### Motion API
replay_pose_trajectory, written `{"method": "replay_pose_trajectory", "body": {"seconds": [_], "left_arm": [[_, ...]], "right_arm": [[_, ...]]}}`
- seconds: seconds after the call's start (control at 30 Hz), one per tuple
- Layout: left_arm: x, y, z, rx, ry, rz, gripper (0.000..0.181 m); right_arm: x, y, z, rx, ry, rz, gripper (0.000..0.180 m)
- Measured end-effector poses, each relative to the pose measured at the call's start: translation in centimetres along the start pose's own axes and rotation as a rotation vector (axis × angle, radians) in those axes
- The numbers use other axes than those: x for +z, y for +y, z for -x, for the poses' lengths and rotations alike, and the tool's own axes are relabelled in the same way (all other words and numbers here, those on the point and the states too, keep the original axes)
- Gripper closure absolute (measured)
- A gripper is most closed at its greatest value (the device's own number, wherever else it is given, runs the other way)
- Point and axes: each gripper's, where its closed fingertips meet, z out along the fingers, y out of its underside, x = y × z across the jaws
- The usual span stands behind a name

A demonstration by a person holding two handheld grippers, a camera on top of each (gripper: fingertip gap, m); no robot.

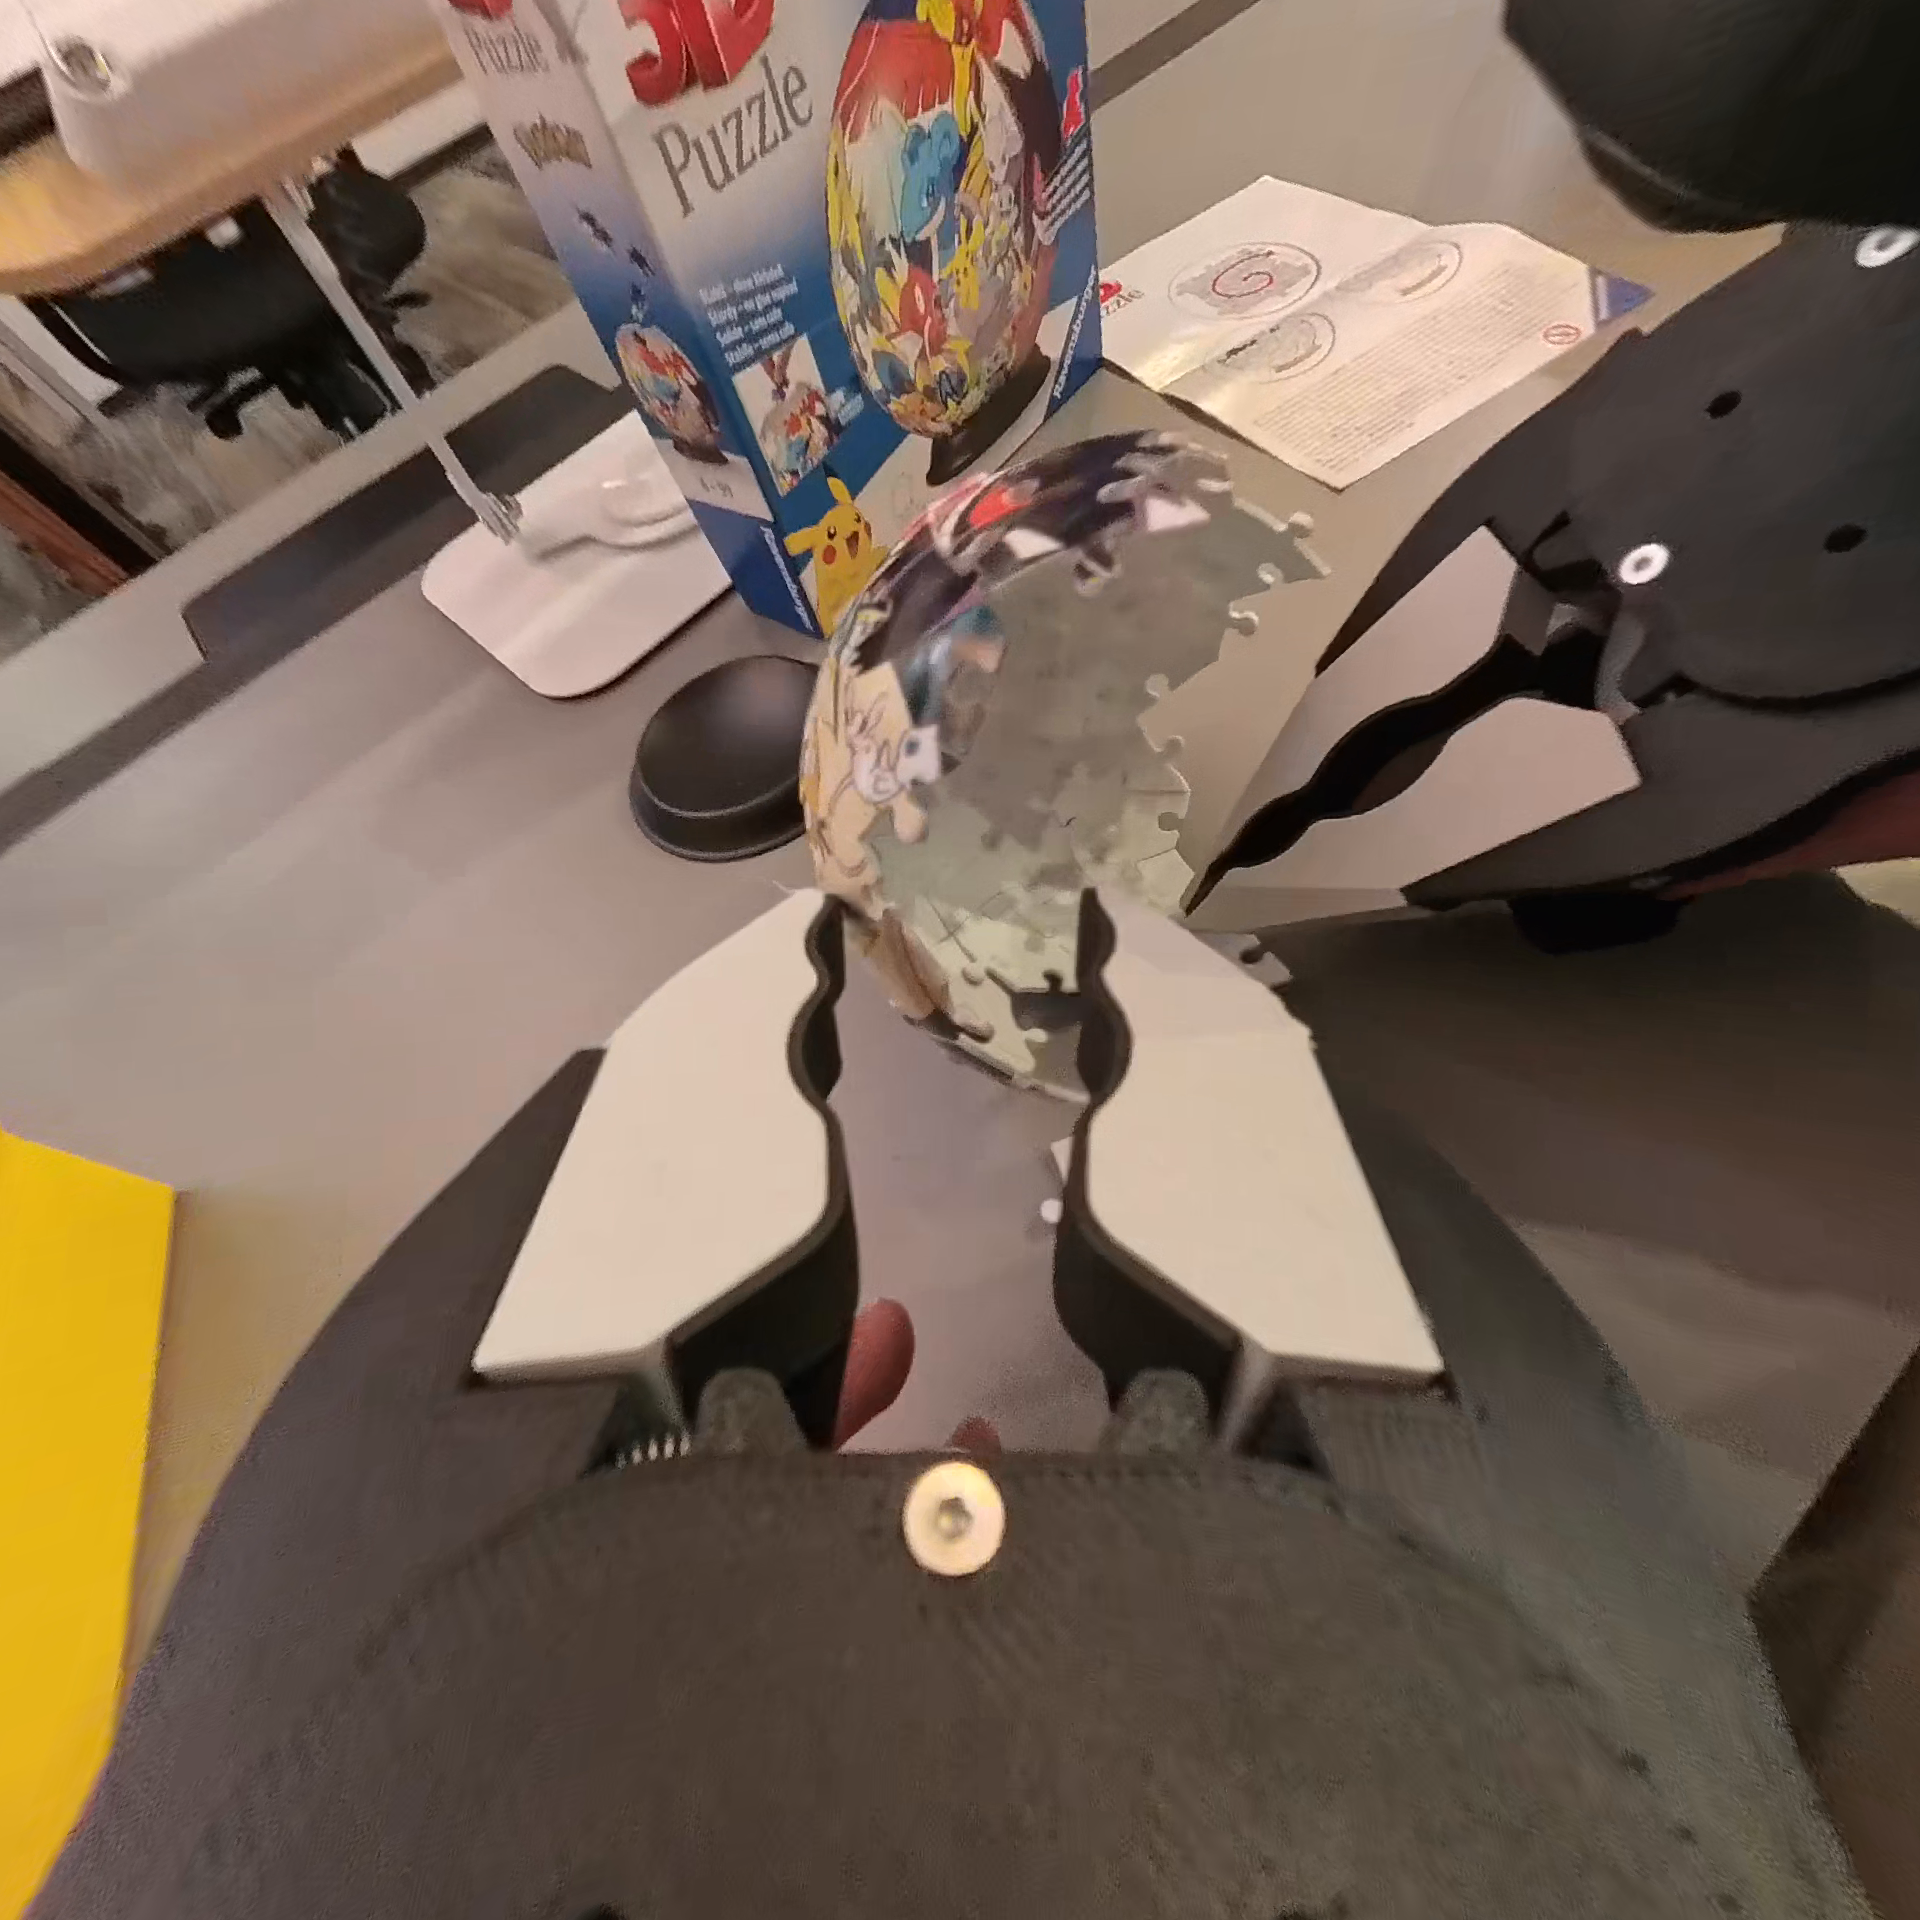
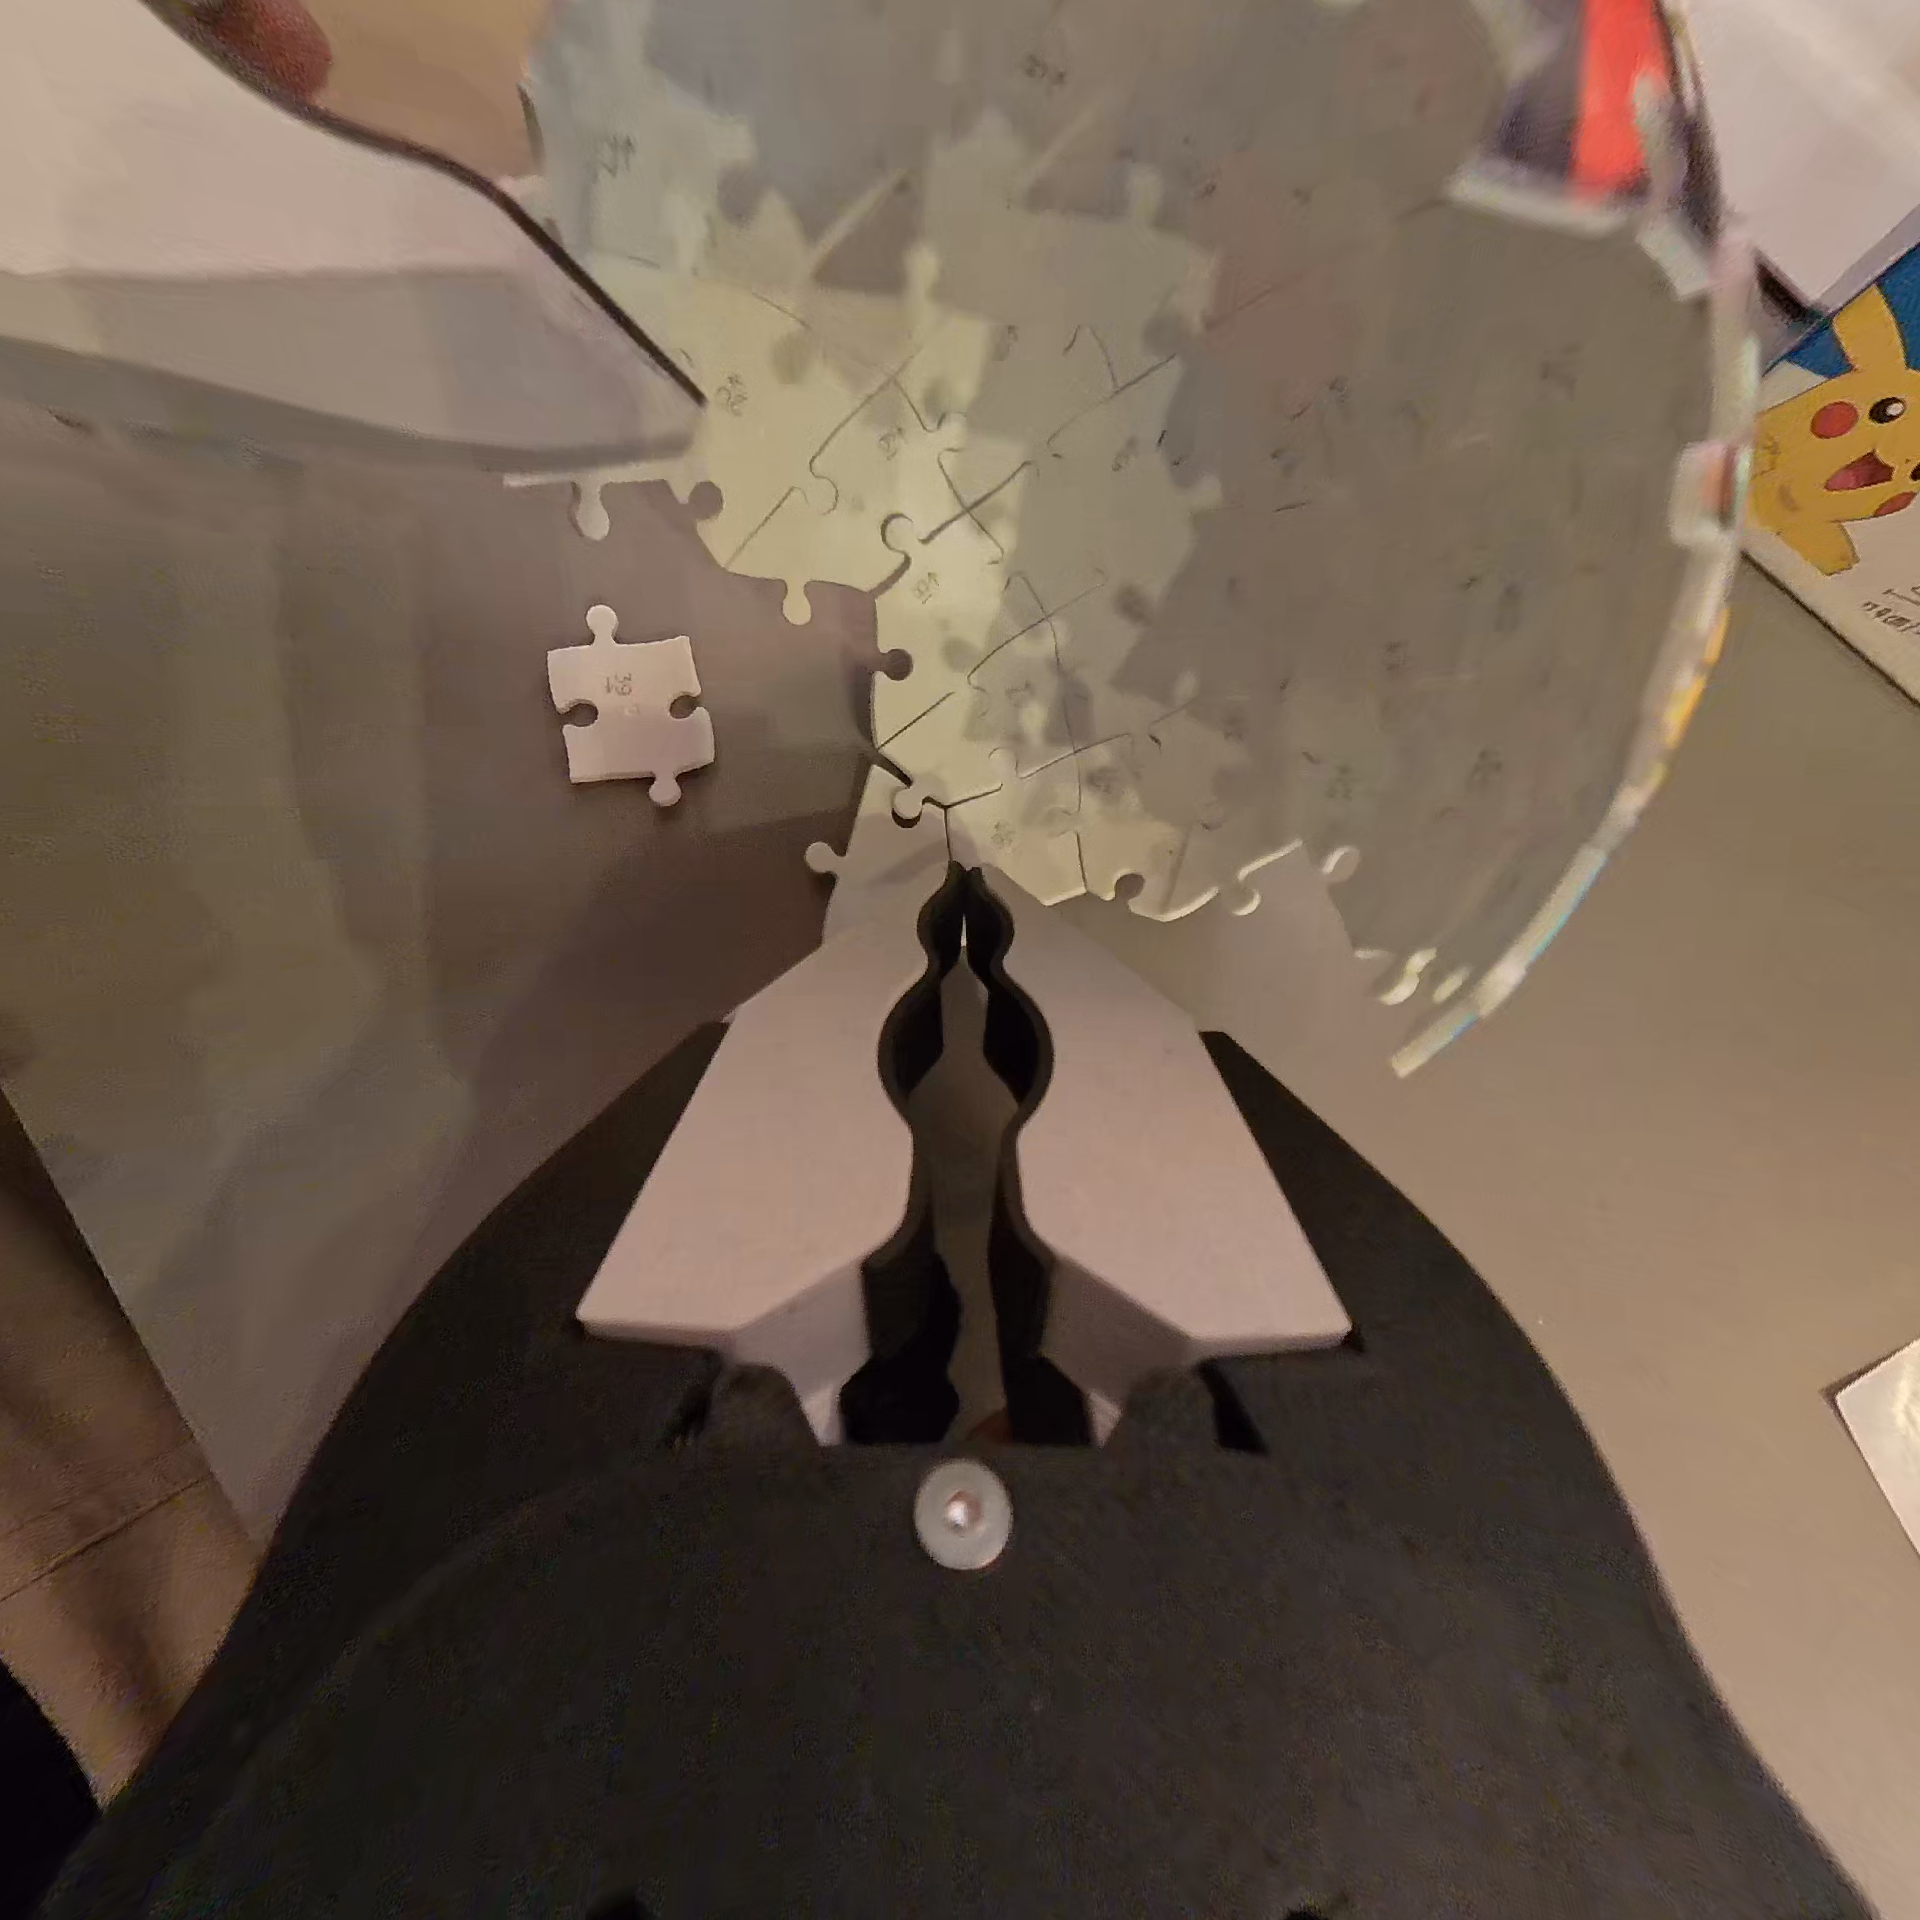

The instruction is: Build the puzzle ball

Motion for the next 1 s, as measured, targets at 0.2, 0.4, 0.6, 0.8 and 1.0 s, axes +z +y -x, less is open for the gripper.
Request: {"method": "replay_pose_trajectory", "body": {"seconds": [0.2, 0.4, 0.6, 0.8, 1.0], "left_arm": [[0.5, -0.5, -0.1, -0.041, -0.047, -0.008, 0.156], [0.2, -0.5, -0.6, -0.075, -0.081, -0.019, 0.157], [-0.1, -0.3, -0.9, -0.113, -0.100, -0.033, 0.157], [-0.2, -0.2, -0.8, -0.139, -0.107, -0.045, 0.157], [-0.4, -0.5, -1.5, -0.148, -0.116, -0.071, 0.156]], "right_arm": [[0.0, 0.0, 0.0, 0.002, 0.000, -0.009, 0.180], [0.0, 0.0, 0.0, -0.001, 0.005, -0.012, 0.180], [0.0, 0.0, 0.0, -0.021, 0.016, -0.018, 0.180], [0.0, 0.0, 0.0, -0.042, 0.025, -0.021, 0.180], [0.0, 0.0, 0.0, -0.052, 0.041, -0.017, 0.180]]}}
